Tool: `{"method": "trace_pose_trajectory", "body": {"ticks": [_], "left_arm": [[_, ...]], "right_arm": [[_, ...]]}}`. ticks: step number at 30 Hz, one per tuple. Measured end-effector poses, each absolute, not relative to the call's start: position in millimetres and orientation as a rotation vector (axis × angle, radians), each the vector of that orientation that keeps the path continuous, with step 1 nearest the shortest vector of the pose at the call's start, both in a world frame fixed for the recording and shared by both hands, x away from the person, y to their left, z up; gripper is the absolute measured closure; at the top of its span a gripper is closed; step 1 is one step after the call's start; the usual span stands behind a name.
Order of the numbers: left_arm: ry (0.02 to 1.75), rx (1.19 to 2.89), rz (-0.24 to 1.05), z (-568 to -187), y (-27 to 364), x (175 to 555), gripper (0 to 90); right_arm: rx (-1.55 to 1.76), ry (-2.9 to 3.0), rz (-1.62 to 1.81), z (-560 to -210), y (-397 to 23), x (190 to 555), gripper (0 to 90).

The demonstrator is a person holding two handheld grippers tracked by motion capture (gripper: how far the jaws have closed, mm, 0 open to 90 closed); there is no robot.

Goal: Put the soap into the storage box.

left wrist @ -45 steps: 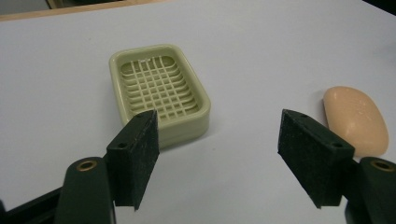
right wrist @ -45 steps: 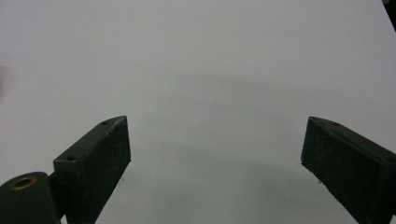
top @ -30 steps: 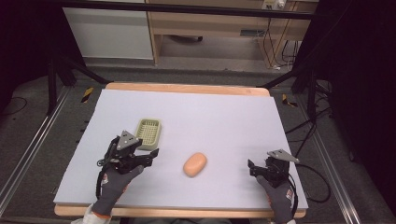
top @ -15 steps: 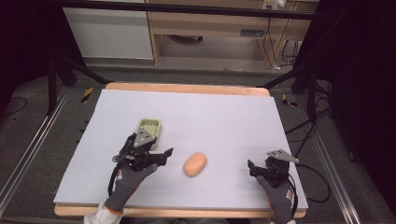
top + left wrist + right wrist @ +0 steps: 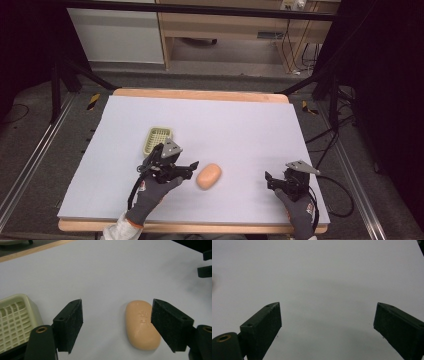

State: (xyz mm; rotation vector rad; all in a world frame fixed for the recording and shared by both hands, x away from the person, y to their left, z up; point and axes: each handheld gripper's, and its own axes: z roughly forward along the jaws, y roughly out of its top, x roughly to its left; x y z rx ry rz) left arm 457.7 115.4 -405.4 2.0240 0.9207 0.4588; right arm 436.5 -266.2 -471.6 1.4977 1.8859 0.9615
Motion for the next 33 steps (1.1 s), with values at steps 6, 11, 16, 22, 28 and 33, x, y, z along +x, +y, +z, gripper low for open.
{"method": "trace_pose_trajectory", "body": {"ticks": [6, 11, 16, 22, 28, 33], "left_arm": [[0.902, 2.054, 0.446, -411.6, 104.9, 456.9, 24.9], [0.889, 2.086, 0.427, -419.4, 95.2, 455.7, 24.8], [0.876, 2.111, 0.414, -424.1, 86.8, 456.3, 24.6], [0.871, 2.129, 0.399, -428.1, 80.5, 458.0, 24.7], [0.87, 2.153, 0.391, -433.1, 74.1, 460.9, 24.8], [0.865, 2.179, 0.381, -437.5, 68.6, 463.5, 24.7]], "right_arm": [[1.502, 1.885, 0.956, -471.6, -266.5, 437.3, 8.1], [1.503, 1.884, 0.954, -471.4, -265.1, 437.0, 8.1], [1.506, 1.884, 0.955, -471.7, -265.2, 437.7, 8.1], [1.506, 1.885, 0.956, -471.6, -264.9, 437.8, 8.1], [1.503, 1.888, 0.953, -471.8, -264.9, 438.3, 8.0], [1.504, 1.892, 0.953, -471.7, -264.7, 438.5, 8.0]]}}
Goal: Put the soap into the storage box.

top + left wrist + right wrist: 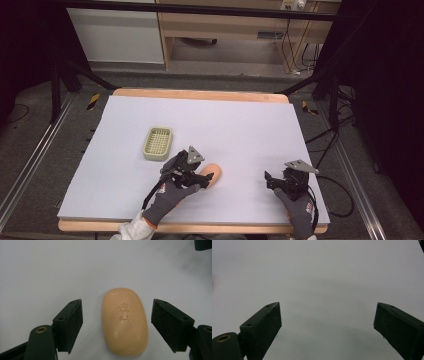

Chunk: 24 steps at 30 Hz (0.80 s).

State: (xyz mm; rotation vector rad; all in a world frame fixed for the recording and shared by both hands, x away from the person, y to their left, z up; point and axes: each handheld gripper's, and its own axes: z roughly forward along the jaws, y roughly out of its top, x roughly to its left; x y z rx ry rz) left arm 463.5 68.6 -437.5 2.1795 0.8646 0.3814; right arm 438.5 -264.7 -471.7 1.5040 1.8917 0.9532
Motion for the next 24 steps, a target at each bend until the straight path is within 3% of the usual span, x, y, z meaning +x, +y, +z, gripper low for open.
{"method": "trace_pose_trajectory", "body": {"ticks": [24], "left_arm": [[0.852, 2.299, 0.365, -465.1, 45.1, 467.2, 24.8]], "right_arm": [[1.508, 1.894, 0.955, -471.9, -263.8, 439.5, 8.0]]}}
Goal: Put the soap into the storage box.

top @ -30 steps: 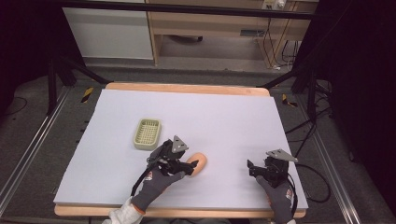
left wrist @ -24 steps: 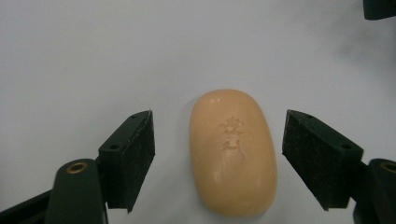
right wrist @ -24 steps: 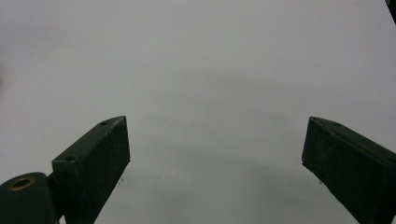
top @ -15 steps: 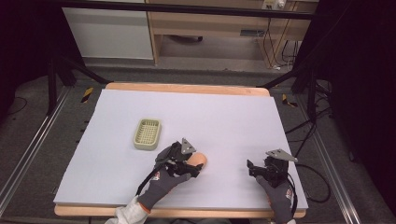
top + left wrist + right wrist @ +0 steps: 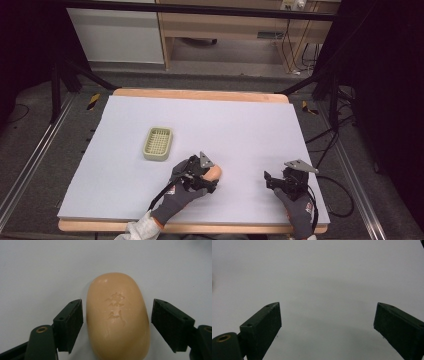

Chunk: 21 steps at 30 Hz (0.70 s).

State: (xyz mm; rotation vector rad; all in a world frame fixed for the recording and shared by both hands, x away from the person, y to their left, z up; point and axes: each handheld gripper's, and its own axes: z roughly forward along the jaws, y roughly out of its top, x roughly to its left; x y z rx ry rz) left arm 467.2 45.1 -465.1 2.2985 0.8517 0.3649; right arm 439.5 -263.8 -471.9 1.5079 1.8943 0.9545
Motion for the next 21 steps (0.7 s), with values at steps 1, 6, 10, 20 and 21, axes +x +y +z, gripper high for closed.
{"method": "trace_pose_trajectory", "body": {"ticks": [1, 6, 10, 20, 21], "left_arm": [[0.856, 2.303, 0.36, -466.0, 44.6, 467.2, 25.2], [0.865, 2.316, 0.368, -470.4, 43.0, 468.5, 27.5], [0.873, 2.323, 0.356, -471.5, 43.4, 470.2, 29.6], [0.88, 2.325, 0.339, -472.9, 43.6, 471.9, 29.7], [0.88, 2.325, 0.339, -472.9, 43.7, 471.9, 29.9]], "right_arm": [[1.506, 1.895, 0.953, -472.1, -263.7, 439.6, 8.0], [1.509, 1.9, 0.952, -472.1, -263.0, 439.7, 8.0], [1.509, 1.901, 0.95, -472.2, -262.9, 439.7, 8.0], [1.508, 1.903, 0.948, -472.6, -262.5, 440.6, 7.9], [1.508, 1.904, 0.946, -472.7, -262.4, 440.7, 7.9]]}}
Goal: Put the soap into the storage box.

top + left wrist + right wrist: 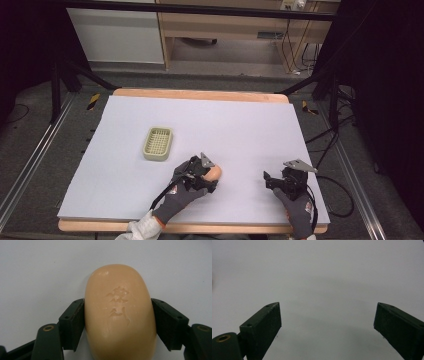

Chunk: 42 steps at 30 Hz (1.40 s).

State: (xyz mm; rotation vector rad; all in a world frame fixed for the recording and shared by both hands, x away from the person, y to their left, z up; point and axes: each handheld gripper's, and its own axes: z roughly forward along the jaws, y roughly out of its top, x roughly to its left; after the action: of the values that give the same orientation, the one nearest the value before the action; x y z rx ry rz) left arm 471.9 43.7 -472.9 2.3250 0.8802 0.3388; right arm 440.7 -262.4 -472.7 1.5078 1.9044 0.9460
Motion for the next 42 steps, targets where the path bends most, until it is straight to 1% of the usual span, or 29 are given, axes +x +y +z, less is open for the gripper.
{"method": "trace_pose_trajectory", "body": {"ticks": [15, 42], "left_arm": [[0.873, 2.324, 0.329, -470.5, 46.5, 470.1, 31.2], [0.892, 2.239, 0.339, -436.0, 76.0, 463.4, 31.4]], "right_arm": [[1.508, 1.905, 0.947, -472.6, -263.3, 440.0, 7.8], [1.509, 1.902, 0.946, -472.3, -264.2, 439.2, 7.8]]}}
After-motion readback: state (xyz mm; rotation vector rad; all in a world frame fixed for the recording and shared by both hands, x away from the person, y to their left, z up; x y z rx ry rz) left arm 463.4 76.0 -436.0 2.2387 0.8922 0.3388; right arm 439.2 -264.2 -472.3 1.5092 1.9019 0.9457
